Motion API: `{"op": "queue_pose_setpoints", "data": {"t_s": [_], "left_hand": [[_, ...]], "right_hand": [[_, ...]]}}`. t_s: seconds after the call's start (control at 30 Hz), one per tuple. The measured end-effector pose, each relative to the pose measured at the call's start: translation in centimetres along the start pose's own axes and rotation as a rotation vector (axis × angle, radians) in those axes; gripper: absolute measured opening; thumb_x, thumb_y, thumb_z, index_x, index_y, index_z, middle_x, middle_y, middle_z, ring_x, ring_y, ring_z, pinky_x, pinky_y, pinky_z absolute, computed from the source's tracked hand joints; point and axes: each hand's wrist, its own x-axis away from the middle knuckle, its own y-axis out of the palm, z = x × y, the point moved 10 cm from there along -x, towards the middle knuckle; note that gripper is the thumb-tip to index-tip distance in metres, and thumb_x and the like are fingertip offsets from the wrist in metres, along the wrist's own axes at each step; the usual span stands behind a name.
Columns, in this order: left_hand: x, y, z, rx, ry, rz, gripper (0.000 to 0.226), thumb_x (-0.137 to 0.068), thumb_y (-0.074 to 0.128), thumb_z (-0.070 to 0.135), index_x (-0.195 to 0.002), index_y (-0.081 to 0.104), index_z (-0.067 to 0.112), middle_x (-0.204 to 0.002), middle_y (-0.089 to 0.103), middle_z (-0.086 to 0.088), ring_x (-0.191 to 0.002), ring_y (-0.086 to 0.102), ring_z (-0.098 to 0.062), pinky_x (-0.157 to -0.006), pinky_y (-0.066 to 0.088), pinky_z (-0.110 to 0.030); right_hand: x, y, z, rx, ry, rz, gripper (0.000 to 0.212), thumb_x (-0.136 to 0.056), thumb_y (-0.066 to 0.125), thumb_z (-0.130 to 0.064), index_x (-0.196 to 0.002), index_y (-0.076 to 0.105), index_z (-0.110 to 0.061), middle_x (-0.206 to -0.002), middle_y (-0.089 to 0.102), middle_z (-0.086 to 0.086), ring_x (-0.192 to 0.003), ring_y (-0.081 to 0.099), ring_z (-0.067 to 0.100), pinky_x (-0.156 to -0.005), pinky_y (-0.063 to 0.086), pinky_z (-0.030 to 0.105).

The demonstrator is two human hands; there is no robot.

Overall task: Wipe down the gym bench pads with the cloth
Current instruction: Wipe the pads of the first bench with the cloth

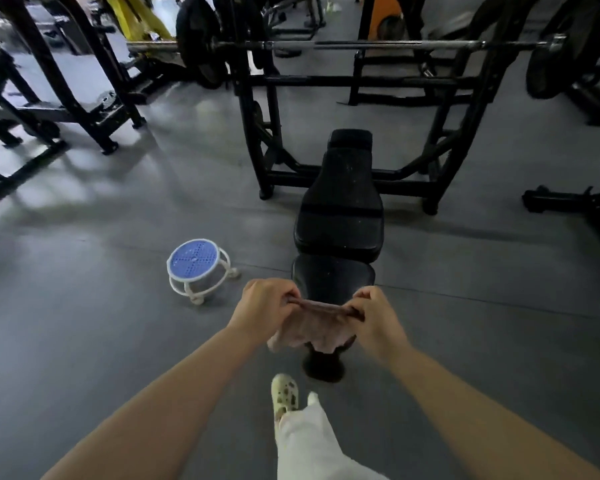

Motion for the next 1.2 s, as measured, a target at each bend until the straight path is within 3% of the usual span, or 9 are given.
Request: {"op": "queue_pose_setpoints", "data": {"t_s": [0.27, 0.37, 0.43, 0.53, 0.67, 0.77, 0.83, 0.93, 1.2], "left_hand": [[-20.1, -0.6, -10.6, -0.148, 0.139, -0.254, 0.017, -0.082, 0.061, 0.012, -0.096, 0.071, 0.014, -0.095, 0.070, -0.001, -0.095, 0.060, -0.019, -0.073, 0.026, -0.016], [-27.6, -1.5, -13.8, -0.149, 0.129, -0.289, 0.019, -0.082, 0.060, 0.011, -0.097, 0.071, 0.014, -0.097, 0.070, -0.002, -0.096, 0.061, -0.019, -0.072, 0.027, -0.014], [-31.8, -1.6, -15.6, -0.111, 0.097, -0.307, 0.020, -0.082, 0.060, 0.008, -0.098, 0.071, 0.013, -0.098, 0.070, -0.003, -0.096, 0.061, -0.020, -0.077, 0.032, -0.016], [-36.7, 0.1, -17.4, -0.105, 0.103, -0.392, 0.020, -0.083, 0.062, 0.007, -0.100, 0.071, 0.012, -0.100, 0.070, -0.004, -0.098, 0.062, -0.019, -0.082, 0.037, -0.017], [-41.1, 4.7, -19.3, -0.176, 0.136, -0.611, 0.015, -0.085, 0.061, 0.011, -0.097, 0.068, 0.016, -0.099, 0.069, -0.003, -0.097, 0.061, -0.021, -0.085, 0.046, -0.028], [-44.2, 8.3, -19.6, -0.270, 0.267, -0.754, 0.014, -0.086, 0.061, 0.015, -0.098, 0.067, 0.019, -0.103, 0.068, -0.002, -0.100, 0.061, -0.021, -0.087, 0.046, -0.032], [-46.4, 10.9, -19.5, -0.342, 0.409, -0.828, 0.016, -0.088, 0.059, 0.018, -0.103, 0.066, 0.020, -0.107, 0.067, 0.001, -0.104, 0.059, -0.018, -0.084, 0.042, -0.024], [-49.8, 15.3, -20.1, -0.441, 0.614, -0.942, 0.016, -0.089, 0.057, 0.019, -0.103, 0.064, 0.019, -0.108, 0.066, 0.002, -0.104, 0.058, -0.017, -0.075, 0.035, -0.020], [-56.1, 22.6, -22.9, -0.480, 1.087, -1.199, 0.017, -0.089, 0.058, 0.019, -0.105, 0.062, 0.016, -0.105, 0.067, -0.002, -0.099, 0.059, -0.022, -0.080, 0.042, -0.029]], "right_hand": [[-20.2, 3.9, 0.1, -0.044, 0.160, 0.052, 0.010, -0.086, 0.068, -0.026, -0.088, 0.070, -0.016, -0.105, 0.046, -0.008, -0.099, 0.050, 0.010, -0.090, 0.041, 0.028], [-26.8, 4.7, -0.2, -0.040, 0.214, 0.058, 0.016, -0.086, 0.067, -0.029, -0.092, 0.070, -0.014, -0.106, 0.046, -0.009, -0.102, 0.050, 0.011, -0.092, 0.040, 0.027], [-30.5, 4.6, -0.5, -0.034, 0.226, 0.059, 0.019, -0.086, 0.067, -0.028, -0.094, 0.072, -0.011, -0.103, 0.047, -0.010, -0.099, 0.050, 0.009, -0.086, 0.038, 0.021], [-34.5, 4.5, -0.1, -0.057, 0.276, 0.049, 0.012, -0.086, 0.068, -0.029, -0.079, 0.065, -0.019, -0.083, 0.056, -0.009, -0.081, 0.055, 0.010, -0.070, 0.037, 0.021], [-36.7, 5.8, 2.8, -0.130, 0.460, 0.030, 0.015, -0.090, 0.063, -0.031, -0.080, 0.058, -0.022, -0.076, 0.061, -0.006, -0.074, 0.057, 0.011, -0.063, 0.036, 0.021], [-37.6, 7.2, 5.2, -0.204, 0.600, 0.081, 0.013, -0.091, 0.061, -0.029, -0.083, 0.059, -0.019, -0.075, 0.057, -0.009, -0.072, 0.054, 0.008, -0.055, 0.034, 0.014], [-38.2, 8.5, 6.7, -0.259, 0.718, 0.134, 0.014, -0.091, 0.061, -0.026, -0.086, 0.063, -0.013, -0.077, 0.061, -0.005, -0.071, 0.055, 0.008, -0.055, 0.036, 0.012], [-40.0, 11.5, 8.8, -0.344, 0.888, 0.211, 0.010, -0.090, 0.061, -0.023, -0.086, 0.065, -0.015, -0.080, 0.064, -0.001, -0.077, 0.059, 0.015, -0.061, 0.040, 0.020], [-46.2, 19.9, 10.0, -0.606, 1.334, 0.494, 0.006, -0.087, 0.064, -0.017, -0.089, 0.070, -0.017, -0.083, 0.064, 0.002, -0.086, 0.062, 0.021, -0.075, 0.047, 0.030]]}}
